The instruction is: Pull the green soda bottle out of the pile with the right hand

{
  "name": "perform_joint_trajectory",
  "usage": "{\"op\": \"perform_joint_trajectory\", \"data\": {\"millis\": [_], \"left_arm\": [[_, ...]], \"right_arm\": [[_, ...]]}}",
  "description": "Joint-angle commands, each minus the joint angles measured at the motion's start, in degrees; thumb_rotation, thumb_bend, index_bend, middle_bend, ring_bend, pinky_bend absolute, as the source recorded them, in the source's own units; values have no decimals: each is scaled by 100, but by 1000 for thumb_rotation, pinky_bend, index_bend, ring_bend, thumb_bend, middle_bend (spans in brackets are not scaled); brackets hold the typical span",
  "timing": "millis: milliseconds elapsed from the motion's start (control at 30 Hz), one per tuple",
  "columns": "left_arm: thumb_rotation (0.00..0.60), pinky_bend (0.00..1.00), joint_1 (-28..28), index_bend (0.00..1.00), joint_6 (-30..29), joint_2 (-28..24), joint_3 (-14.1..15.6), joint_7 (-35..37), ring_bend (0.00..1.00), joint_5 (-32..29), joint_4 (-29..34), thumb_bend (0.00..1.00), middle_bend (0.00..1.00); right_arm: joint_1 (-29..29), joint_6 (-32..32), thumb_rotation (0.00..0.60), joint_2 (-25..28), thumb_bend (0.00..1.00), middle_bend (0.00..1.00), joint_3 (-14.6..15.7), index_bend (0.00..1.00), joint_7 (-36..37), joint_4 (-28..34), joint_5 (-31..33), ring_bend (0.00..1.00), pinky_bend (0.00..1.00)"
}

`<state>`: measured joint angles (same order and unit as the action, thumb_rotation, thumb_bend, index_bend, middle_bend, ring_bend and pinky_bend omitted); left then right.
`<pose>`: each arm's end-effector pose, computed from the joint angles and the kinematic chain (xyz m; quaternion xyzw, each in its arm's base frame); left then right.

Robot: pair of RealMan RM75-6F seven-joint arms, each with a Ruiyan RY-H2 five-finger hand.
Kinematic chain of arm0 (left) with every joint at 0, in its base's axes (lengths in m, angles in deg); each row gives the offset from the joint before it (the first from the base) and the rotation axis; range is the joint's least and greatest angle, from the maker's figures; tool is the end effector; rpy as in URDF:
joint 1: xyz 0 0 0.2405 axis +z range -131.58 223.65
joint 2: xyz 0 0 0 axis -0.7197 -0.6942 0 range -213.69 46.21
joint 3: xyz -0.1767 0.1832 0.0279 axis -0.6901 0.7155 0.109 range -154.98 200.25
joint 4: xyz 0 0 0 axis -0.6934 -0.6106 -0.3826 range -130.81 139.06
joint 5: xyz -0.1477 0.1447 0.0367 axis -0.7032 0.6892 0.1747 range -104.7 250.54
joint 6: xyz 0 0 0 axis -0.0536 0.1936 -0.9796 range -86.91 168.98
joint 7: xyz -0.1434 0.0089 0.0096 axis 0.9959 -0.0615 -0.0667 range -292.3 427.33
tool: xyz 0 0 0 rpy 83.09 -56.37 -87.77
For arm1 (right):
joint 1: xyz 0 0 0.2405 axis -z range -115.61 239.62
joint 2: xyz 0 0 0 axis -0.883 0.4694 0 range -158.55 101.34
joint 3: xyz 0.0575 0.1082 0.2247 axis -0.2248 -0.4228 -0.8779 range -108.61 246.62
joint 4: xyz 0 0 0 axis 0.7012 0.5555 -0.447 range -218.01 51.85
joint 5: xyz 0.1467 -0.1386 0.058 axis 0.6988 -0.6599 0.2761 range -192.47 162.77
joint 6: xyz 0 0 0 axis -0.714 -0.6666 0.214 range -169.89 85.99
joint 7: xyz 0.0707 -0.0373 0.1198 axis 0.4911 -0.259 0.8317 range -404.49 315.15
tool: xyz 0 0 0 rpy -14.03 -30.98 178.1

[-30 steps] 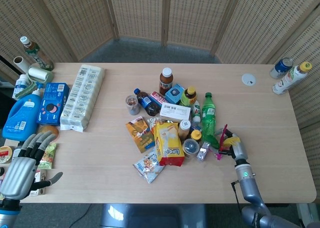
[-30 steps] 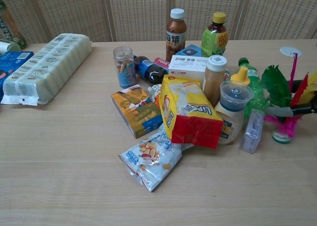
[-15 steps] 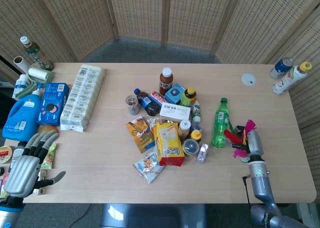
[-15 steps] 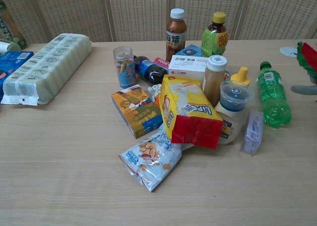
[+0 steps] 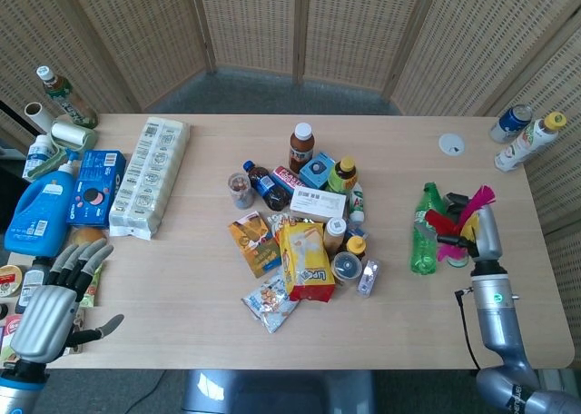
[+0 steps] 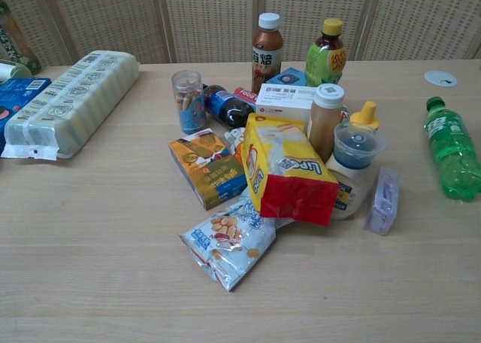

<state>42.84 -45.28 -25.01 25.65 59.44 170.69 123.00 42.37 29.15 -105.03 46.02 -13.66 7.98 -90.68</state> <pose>-0.2047 0.1442 0.1473 -0.6092 -0.4313 -0.4670 0.4741 -0.2269 -0.3166 0.1272 0.3998 -0.5352 0.6503 0.3617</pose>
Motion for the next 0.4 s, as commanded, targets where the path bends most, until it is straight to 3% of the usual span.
{"op": "perform_joint_trajectory", "data": {"millis": [33,200,400], "left_arm": [[600,0,45,72,-55,-4,33,15,0,45,-7,220,36],[600,0,106,72,-121,-15,66,89,0,58,-62,221,36],[600,0,105,72,-115,3,52,189,0,36,-134,221,37]], "right_arm": [[-117,76,600,504,0,1000,-380,737,120,648,8,1000,880],[-198,164,600,721,0,1000,-571,738,202,1070,24,1000,881],[-300,169,600,798,0,1000,-530,736,-23,1297,60,1000,880]]}}
